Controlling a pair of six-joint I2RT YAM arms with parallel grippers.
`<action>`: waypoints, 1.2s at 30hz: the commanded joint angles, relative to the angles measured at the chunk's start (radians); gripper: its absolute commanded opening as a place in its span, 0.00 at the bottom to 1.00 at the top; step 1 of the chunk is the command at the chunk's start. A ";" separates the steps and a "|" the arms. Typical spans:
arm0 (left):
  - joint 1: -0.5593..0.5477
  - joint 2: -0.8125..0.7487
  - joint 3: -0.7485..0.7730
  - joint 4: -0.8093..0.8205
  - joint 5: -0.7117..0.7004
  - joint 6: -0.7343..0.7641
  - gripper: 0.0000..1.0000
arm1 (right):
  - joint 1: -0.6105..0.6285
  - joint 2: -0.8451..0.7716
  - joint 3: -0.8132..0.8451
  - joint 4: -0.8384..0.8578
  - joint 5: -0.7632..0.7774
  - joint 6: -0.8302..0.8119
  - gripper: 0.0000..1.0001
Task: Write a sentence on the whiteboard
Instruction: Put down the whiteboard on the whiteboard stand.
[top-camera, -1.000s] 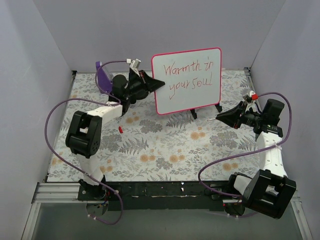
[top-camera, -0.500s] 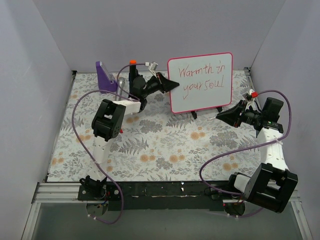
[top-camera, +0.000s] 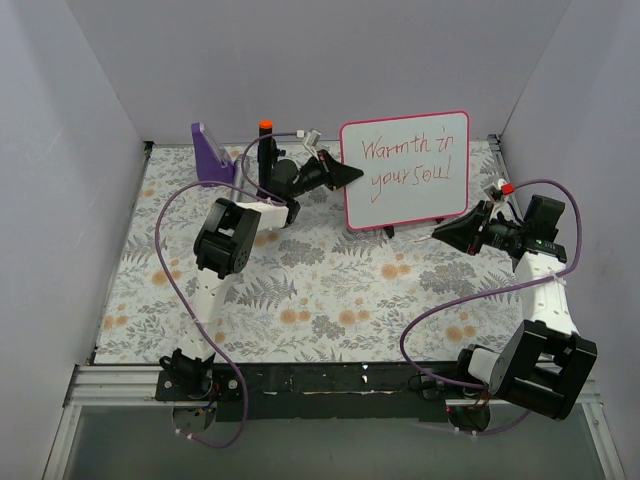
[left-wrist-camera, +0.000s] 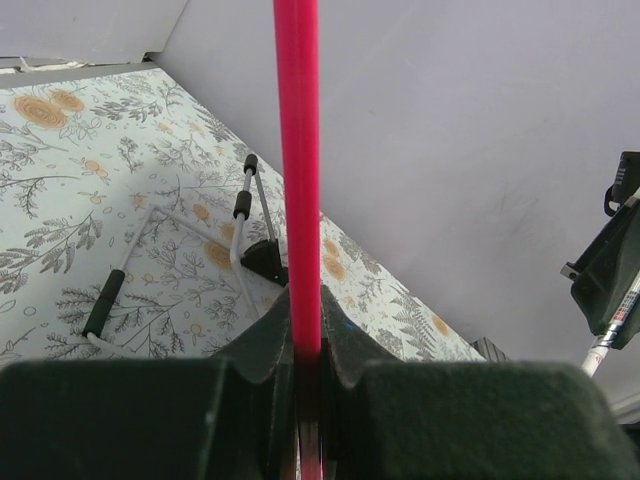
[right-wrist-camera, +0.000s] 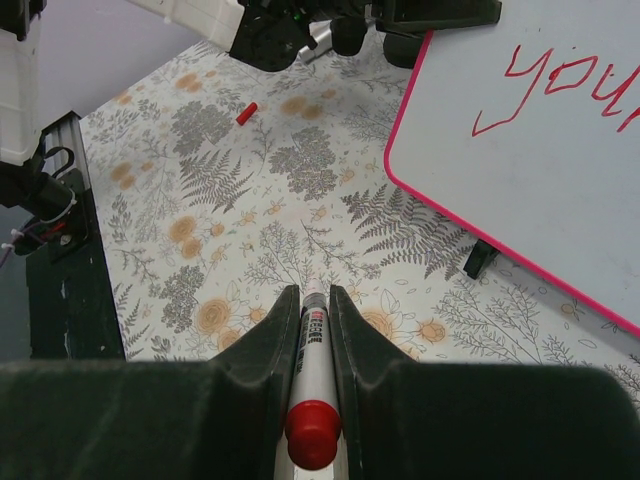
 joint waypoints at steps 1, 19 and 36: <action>0.027 -0.051 -0.037 0.217 -0.082 -0.029 0.00 | -0.004 -0.001 0.042 -0.014 -0.013 -0.024 0.01; 0.029 -0.080 -0.045 0.224 -0.145 -0.011 0.00 | -0.002 0.004 0.039 -0.014 -0.013 -0.026 0.01; -0.007 -0.129 -0.263 0.247 -0.154 0.070 0.05 | 0.001 0.014 0.045 -0.035 -0.007 -0.047 0.01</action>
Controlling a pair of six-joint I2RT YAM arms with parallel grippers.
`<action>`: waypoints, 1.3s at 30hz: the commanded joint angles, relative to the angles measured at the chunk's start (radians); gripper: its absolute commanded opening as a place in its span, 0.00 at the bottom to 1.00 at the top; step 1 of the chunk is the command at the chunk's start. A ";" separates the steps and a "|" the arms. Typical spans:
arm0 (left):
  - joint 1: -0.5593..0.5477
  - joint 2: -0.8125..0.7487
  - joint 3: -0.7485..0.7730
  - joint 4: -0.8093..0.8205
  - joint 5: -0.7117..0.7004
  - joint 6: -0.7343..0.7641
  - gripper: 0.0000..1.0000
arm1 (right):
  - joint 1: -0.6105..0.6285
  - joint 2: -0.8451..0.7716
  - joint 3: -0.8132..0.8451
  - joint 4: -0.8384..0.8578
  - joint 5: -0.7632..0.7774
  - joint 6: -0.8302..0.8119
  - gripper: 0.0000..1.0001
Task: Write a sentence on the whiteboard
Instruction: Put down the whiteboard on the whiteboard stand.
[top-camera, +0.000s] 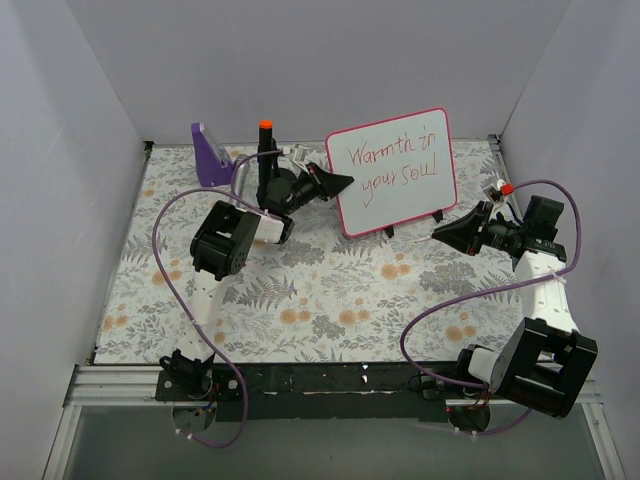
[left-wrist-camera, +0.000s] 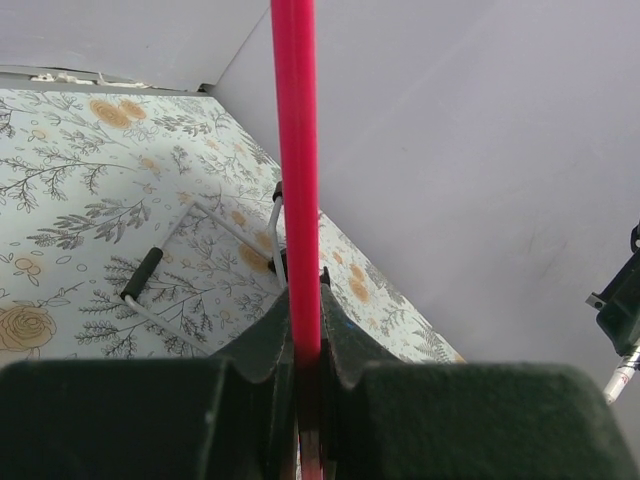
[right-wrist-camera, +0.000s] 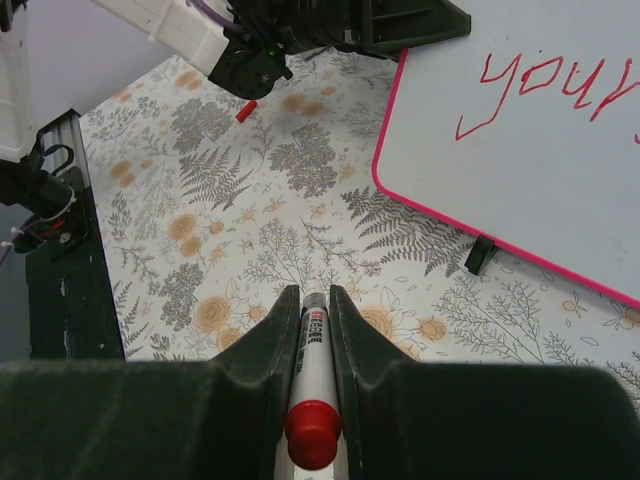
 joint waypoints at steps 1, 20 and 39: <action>-0.006 -0.092 -0.042 0.048 -0.001 0.079 0.07 | 0.002 0.002 0.044 -0.017 -0.008 -0.023 0.01; -0.007 -0.143 -0.078 -0.022 -0.010 0.116 0.60 | 0.002 0.007 0.048 -0.037 -0.002 -0.041 0.01; -0.004 -0.797 -0.660 -0.526 -0.322 0.254 0.98 | 0.004 -0.012 0.062 -0.097 0.014 -0.104 0.01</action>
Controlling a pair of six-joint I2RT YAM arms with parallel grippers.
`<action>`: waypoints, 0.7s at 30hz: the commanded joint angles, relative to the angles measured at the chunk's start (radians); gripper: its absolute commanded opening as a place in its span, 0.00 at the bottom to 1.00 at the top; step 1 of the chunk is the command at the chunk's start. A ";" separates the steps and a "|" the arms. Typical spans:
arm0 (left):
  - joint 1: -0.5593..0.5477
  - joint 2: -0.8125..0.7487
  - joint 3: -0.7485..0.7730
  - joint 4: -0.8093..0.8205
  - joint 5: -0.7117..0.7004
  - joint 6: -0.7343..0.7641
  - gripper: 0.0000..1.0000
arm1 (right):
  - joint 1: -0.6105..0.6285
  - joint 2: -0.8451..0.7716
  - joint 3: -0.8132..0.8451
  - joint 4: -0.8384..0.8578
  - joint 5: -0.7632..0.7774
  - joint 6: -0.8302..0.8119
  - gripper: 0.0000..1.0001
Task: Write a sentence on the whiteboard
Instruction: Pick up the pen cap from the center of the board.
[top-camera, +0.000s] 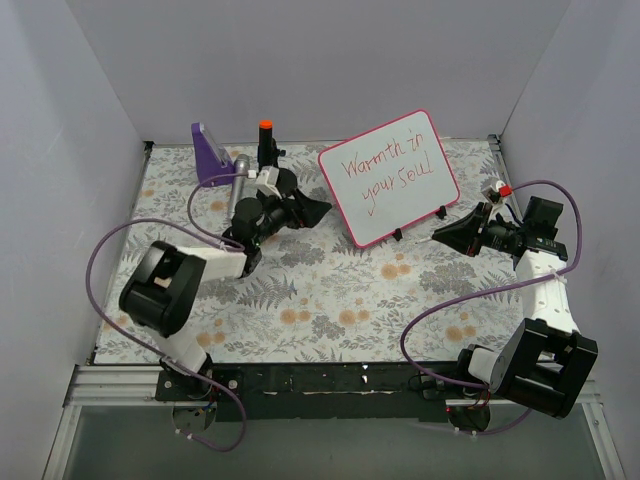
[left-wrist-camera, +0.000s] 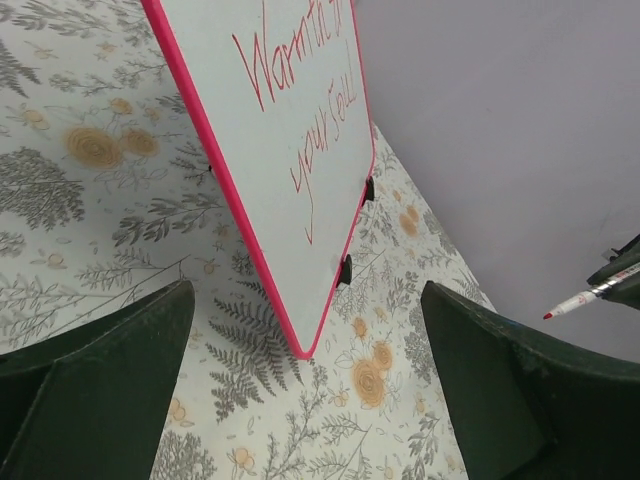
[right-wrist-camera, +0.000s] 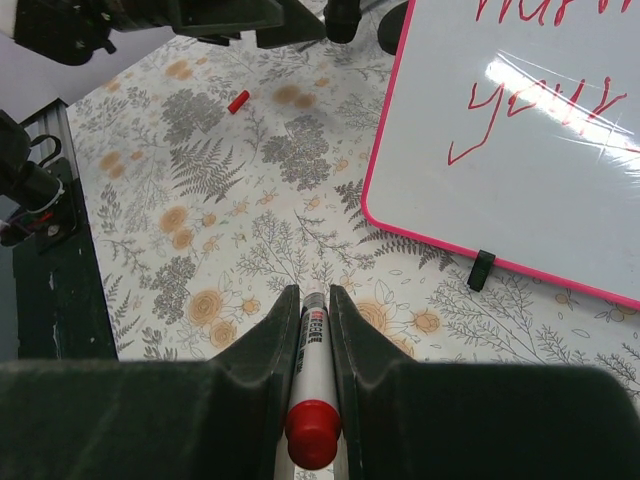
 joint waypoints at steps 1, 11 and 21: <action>0.005 -0.294 -0.082 -0.301 -0.137 0.049 0.98 | 0.003 -0.012 0.047 -0.026 -0.005 -0.032 0.01; 0.170 -0.556 -0.117 -1.014 -0.202 -0.035 0.98 | 0.008 -0.019 0.053 -0.039 -0.011 -0.041 0.01; 0.171 -0.437 0.024 -1.320 -0.514 0.003 0.96 | 0.008 -0.024 0.052 -0.039 -0.002 -0.040 0.01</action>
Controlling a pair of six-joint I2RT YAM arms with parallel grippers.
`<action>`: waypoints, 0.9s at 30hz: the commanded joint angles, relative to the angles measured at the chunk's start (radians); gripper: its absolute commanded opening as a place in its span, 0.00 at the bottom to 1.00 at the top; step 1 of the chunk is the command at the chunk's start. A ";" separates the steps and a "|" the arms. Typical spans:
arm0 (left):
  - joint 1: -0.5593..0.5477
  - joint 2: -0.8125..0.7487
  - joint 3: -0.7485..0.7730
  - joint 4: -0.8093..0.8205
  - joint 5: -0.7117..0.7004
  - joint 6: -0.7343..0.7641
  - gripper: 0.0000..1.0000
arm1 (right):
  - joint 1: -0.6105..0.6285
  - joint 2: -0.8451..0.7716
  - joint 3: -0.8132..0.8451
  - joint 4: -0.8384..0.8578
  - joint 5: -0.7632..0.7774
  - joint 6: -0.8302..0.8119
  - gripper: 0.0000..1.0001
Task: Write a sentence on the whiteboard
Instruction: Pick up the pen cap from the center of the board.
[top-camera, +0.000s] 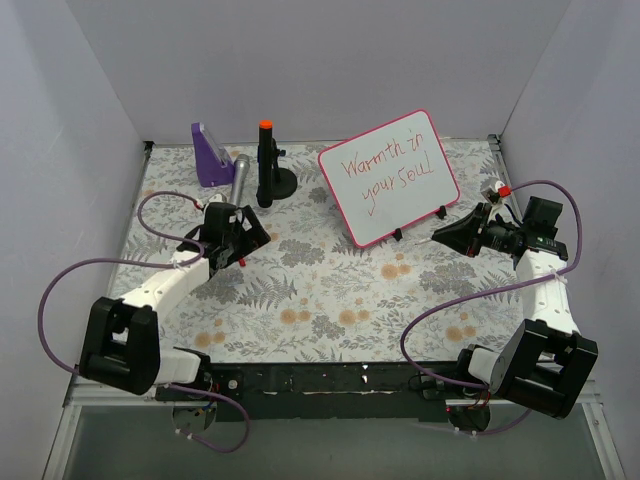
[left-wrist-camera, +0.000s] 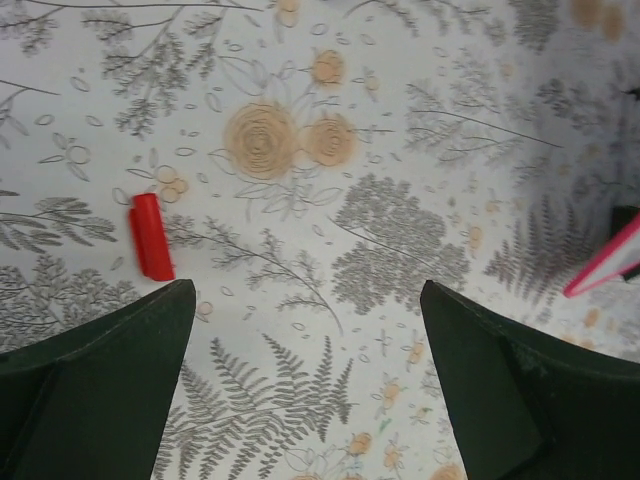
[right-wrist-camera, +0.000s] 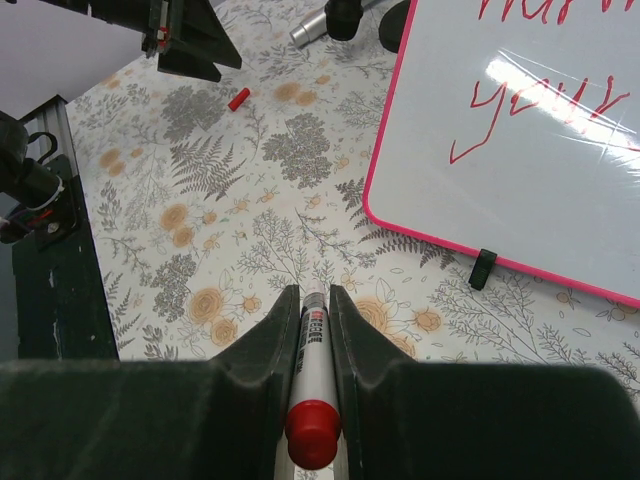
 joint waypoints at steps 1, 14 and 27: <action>0.000 0.087 0.099 -0.192 -0.155 0.074 0.93 | 0.005 -0.019 0.044 -0.006 -0.007 -0.013 0.01; 0.000 0.354 0.257 -0.310 -0.222 0.195 0.52 | 0.007 -0.018 0.043 -0.010 -0.008 -0.013 0.01; 0.001 0.457 0.303 -0.362 -0.284 0.238 0.33 | 0.007 -0.013 0.041 -0.010 -0.008 -0.013 0.01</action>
